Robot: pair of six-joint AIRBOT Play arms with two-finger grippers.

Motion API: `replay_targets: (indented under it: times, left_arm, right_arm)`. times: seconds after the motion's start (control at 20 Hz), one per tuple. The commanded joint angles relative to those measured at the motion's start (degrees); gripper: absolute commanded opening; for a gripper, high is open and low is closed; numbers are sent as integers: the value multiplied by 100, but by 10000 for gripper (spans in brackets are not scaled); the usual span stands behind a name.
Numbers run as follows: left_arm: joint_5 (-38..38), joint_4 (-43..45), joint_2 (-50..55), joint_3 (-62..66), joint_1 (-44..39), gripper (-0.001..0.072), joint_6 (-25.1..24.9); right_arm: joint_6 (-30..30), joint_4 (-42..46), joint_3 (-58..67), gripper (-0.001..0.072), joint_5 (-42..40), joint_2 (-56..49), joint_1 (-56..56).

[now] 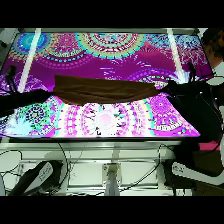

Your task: Fold the clothes and pants, and hang the long-sleeved shirts on hangers.

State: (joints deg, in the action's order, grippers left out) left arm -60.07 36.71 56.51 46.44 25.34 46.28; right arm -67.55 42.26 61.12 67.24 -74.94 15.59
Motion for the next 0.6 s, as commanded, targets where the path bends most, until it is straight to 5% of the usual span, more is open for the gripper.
replay_targets:
  times: [0.0,0.3,0.55]
  left_arm:
    - [857,-170,-282,7,251,18,-4]
    - [2527,-520,232,7,33,17,-4]
    - [3829,-527,1069,13,-629,16,-13]
  right_arm:
    - [-144,-107,0,17,-540,363,-389]
    - [-852,57,-20,16,-2352,151,-1102]
    - [-1644,732,-17,16,-2922,-531,-1534]
